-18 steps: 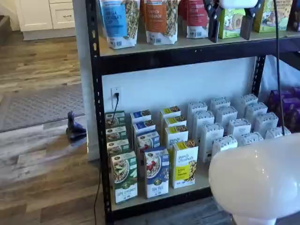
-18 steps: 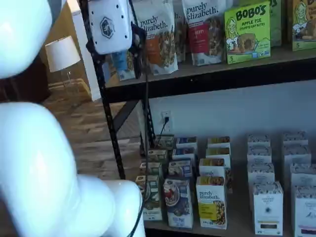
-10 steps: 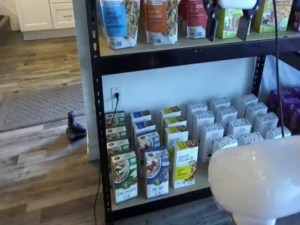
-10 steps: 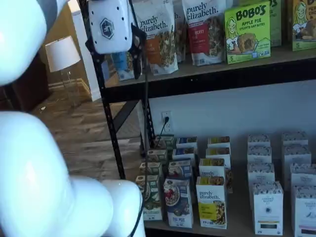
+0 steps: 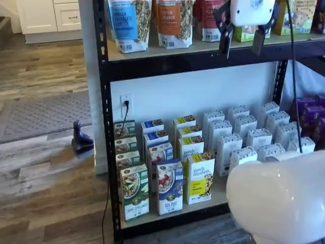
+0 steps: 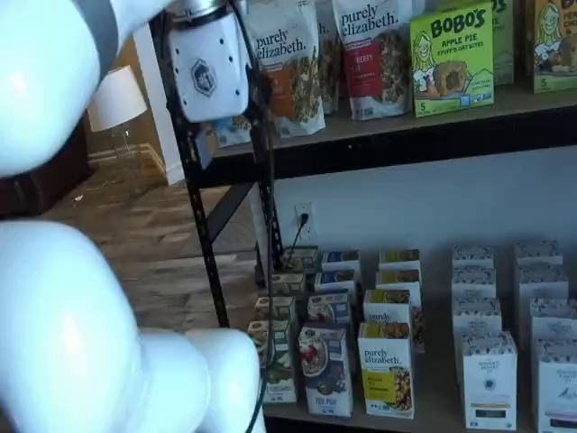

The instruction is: Pick up the blue and white box that is on the bottom shelf, the second box from the left

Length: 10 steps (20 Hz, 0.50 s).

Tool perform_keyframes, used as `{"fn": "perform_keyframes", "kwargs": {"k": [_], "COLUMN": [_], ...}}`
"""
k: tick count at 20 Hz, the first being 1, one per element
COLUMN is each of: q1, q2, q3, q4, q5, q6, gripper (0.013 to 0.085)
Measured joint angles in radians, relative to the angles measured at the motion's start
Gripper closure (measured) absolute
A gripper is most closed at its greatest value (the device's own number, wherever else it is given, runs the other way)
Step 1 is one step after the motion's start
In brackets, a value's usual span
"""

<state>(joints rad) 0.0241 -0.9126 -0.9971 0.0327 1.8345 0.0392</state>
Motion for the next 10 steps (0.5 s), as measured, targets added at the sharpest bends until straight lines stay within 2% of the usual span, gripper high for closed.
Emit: {"fn": "perform_keyframes", "kwargs": {"k": [10], "q1": [-0.023], "q2": [-0.011], "q3": [0.165], "q4": [0.039], "q5": [-0.143], "q6": [-0.019], "gripper": [0.0130]}}
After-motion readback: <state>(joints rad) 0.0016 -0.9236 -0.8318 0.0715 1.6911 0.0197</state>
